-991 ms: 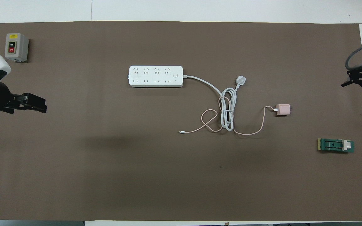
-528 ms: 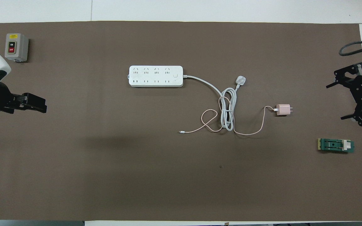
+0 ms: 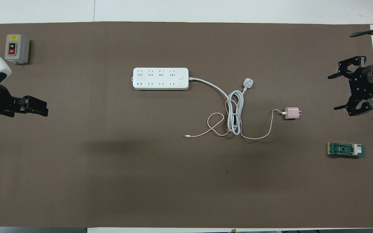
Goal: Plug charger into power strip
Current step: 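Move the right gripper open toward the pink charger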
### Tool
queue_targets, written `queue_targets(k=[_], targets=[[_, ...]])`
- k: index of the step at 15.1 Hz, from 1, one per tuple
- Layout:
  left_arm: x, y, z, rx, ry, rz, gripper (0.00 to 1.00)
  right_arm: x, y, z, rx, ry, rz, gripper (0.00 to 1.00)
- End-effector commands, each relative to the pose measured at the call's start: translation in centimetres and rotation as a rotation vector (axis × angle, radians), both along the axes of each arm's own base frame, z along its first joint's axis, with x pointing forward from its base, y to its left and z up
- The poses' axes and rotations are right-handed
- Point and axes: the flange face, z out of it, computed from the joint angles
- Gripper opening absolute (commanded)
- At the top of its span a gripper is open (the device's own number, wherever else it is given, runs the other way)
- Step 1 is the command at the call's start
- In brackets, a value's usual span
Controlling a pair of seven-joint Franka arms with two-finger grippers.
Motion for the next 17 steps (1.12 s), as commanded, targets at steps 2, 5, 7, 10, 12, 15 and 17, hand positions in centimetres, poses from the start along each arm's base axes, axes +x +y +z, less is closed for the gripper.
queue_targets(k=[2,5,7,10,12,15,17], targets=[[-0.5,0.2,0.6,0.005,-0.002,-0.009,1.00,-0.8,0.3,-3.9,0.050,0.026,-0.011,1.00],[-0.5,0.3,0.6,0.005,-0.003,-0.007,1.00,-1.7,0.4,-6.3,0.086,0.014,-0.024,1.00],[-0.5,0.2,0.6,0.005,-0.003,-0.009,1.00,-2.4,0.6,-8.3,0.132,-0.009,-0.026,1.00],[-0.5,0.3,0.6,0.005,-0.003,-0.007,1.00,-2.5,-1.1,-10.5,0.210,-0.020,-0.022,1.00],[-0.5,0.2,0.6,0.005,-0.003,-0.009,1.00,-2.6,-1.9,-11.5,0.225,-0.021,0.001,1.00],[-0.5,0.3,0.6,0.005,-0.003,-0.007,1.00,-2.7,-3.1,-13.8,0.296,-0.025,-0.013,1.00],[-0.5,0.2,0.6,0.005,-0.002,-0.009,1.00,-2.8,-3.4,-15.3,0.312,-0.015,-0.007,1.00]])
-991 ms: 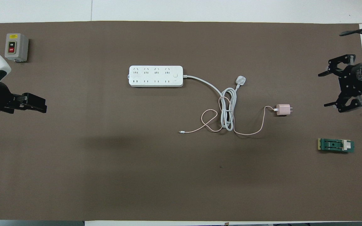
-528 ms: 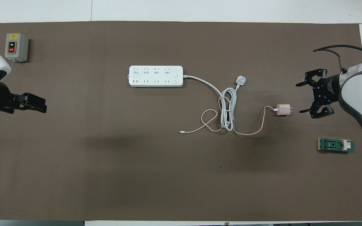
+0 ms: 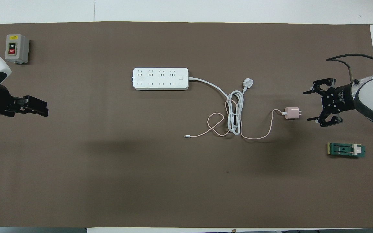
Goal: Plug charger into power strip
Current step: 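Move the right gripper open toward the pink charger, then lower the right gripper over the pink charger and close on it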
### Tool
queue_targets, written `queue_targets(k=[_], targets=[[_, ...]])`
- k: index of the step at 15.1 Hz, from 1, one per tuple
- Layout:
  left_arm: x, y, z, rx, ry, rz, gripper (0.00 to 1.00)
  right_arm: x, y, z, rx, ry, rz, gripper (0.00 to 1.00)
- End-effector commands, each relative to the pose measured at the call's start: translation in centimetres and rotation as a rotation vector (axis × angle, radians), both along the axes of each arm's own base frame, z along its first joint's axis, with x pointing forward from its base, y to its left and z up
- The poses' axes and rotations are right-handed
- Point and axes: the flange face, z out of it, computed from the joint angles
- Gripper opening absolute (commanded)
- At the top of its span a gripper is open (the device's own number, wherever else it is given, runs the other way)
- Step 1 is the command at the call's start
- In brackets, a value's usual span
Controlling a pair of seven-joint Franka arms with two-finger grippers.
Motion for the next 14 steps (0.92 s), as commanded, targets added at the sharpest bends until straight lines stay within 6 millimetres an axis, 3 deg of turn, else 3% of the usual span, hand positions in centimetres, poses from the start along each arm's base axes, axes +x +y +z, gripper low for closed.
queue_targets(k=[1,14], targets=[[-0.5,0.3,0.6,0.005,-0.003,-0.007,1.00,-0.3,-0.4,-2.5,0.039,-0.008,0.017,1.00],[-0.5,0.2,0.6,0.005,-0.003,-0.009,1.00,-1.4,0.2,-5.6,0.064,-0.024,0.026,1.00]])
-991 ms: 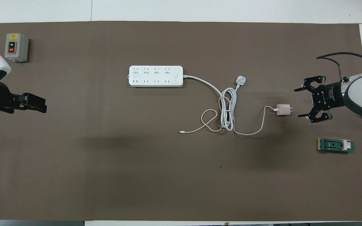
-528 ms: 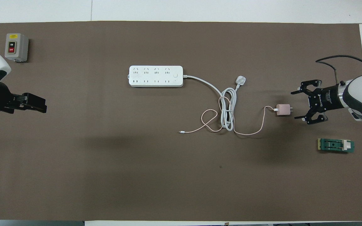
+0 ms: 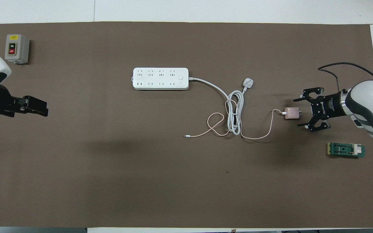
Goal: Plug charger into power strip
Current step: 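Lower the right gripper over the pink charger and close on it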
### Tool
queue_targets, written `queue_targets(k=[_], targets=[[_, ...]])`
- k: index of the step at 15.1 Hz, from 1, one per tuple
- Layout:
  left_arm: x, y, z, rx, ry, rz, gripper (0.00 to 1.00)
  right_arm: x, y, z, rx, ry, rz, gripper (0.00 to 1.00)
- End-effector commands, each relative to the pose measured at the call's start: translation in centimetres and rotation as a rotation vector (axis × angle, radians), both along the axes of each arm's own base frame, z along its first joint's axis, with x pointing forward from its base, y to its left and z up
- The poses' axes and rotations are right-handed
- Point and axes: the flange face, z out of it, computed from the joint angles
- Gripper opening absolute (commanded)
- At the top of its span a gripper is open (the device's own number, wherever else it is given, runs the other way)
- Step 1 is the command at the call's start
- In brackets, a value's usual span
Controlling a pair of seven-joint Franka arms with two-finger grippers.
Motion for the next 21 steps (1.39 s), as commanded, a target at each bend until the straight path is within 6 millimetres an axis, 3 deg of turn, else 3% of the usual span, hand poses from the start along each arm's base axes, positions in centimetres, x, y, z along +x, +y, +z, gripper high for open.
queue_targets(k=[1,4,21], targets=[[-0.5,0.2,0.6,0.005,-0.003,-0.009,1.00,-0.4,-0.1,-0.8,0.008,-0.037,0.001,1.00],[-0.5,0.3,0.6,0.005,-0.003,-0.007,1.00,-0.4,-0.1,-1.8,0.026,-0.039,0.001,1.00],[-0.5,0.3,0.6,0.005,-0.003,-0.009,1.00,-0.3,-0.2,-3.0,0.033,-0.045,-0.015,1.00]])
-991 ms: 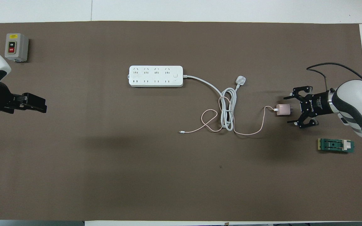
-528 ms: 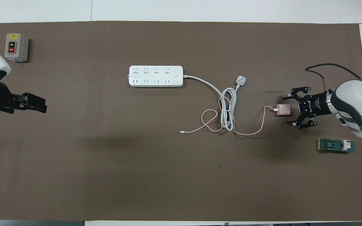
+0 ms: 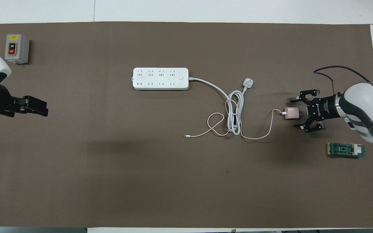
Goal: Plug charger into power strip
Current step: 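Lower the right gripper over the pink charger and close on it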
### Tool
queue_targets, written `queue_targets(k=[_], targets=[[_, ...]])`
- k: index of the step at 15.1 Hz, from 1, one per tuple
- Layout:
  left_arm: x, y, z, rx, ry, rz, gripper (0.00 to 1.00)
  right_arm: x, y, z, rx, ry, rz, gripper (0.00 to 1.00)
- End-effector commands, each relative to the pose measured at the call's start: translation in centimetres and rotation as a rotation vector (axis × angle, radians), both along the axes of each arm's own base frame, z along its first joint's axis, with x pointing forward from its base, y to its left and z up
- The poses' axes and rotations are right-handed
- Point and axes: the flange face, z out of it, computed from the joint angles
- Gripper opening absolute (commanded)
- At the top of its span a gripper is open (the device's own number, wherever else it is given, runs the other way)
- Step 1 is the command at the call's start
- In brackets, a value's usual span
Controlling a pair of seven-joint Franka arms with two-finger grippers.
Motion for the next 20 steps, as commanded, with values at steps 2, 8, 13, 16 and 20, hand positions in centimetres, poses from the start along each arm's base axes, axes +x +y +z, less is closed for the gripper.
queue_targets(k=[2,8,13,16,20], targets=[[-0.6,-0.4,0.5,0.006,0.004,-0.019,1.00,-0.1,-0.2,-0.3,0.013,-0.031,0.001,1.00],[-0.6,-0.5,0.8,0.005,-0.004,-0.023,1.00,-0.1,-0.6,-0.3,0.015,-0.044,0.012,0.85],[-0.3,-1.9,0.9,0.002,-0.023,-0.053,1.00,-0.1,-0.5,-0.3,0.014,-0.048,0.017,0.35],[-0.4,-2.5,0.9,-0.059,-0.013,-0.040,1.00,1.0,-0.7,1.2,0.018,-0.069,0.023,0.13],[-0.2,-2.4,0.9,-0.183,-0.013,-0.003,1.00,4.1,0.3,7.5,0.034,-0.088,0.036,0.00]])
